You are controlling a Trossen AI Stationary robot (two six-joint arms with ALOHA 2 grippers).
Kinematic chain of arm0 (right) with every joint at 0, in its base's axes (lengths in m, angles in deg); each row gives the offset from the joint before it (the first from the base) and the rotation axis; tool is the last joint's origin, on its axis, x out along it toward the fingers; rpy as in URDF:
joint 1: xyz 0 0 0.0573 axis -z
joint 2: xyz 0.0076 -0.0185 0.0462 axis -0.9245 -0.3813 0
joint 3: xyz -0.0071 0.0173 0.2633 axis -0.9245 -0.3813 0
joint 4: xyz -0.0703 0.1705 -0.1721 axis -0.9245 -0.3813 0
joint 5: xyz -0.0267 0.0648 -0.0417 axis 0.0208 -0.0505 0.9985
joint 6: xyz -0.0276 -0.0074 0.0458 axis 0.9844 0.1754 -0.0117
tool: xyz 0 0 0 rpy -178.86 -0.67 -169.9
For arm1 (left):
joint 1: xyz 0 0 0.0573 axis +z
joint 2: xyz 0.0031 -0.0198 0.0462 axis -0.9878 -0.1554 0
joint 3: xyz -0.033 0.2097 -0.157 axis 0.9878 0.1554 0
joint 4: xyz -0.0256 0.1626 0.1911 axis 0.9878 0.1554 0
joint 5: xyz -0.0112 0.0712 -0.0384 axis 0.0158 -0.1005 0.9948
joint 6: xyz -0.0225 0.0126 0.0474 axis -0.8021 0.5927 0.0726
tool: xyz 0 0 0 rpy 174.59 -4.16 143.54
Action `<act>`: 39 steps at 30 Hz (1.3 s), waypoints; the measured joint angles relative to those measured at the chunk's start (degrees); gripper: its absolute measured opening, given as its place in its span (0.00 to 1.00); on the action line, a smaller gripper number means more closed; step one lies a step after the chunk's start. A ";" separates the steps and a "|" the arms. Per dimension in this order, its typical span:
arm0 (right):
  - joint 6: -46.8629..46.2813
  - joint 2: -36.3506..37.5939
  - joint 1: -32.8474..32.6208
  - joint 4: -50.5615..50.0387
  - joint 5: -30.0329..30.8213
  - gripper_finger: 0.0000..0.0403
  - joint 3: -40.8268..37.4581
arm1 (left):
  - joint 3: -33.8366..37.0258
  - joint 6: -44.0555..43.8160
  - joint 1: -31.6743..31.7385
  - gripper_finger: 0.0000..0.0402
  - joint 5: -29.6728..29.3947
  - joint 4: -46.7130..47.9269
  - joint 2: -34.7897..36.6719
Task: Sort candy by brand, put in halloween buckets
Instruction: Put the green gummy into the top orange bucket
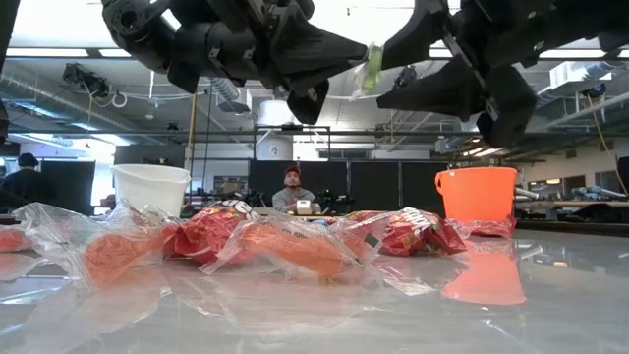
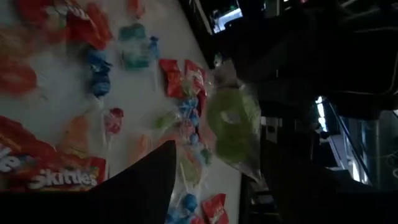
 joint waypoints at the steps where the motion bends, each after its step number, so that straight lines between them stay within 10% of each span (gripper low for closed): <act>1: 0.00 0.00 0.30 0.03 0.01 0.57 0.00 | 0.00 0.02 0.02 0.01 -0.02 0.08 0.00; 19: -3.18 0.00 5.34 0.38 -5.23 0.04 -0.02 | 0.00 -0.31 2.31 0.05 -6.10 -0.11 0.00; 27: -3.19 0.07 5.28 -0.94 4.31 0.01 -0.02 | 0.00 -1.89 4.08 0.14 -6.61 0.60 0.17; 39: -21.26 13.13 17.22 -18.65 11.53 0.00 0.39 | 0.02 -4.23 9.89 0.18 -18.15 28.77 8.01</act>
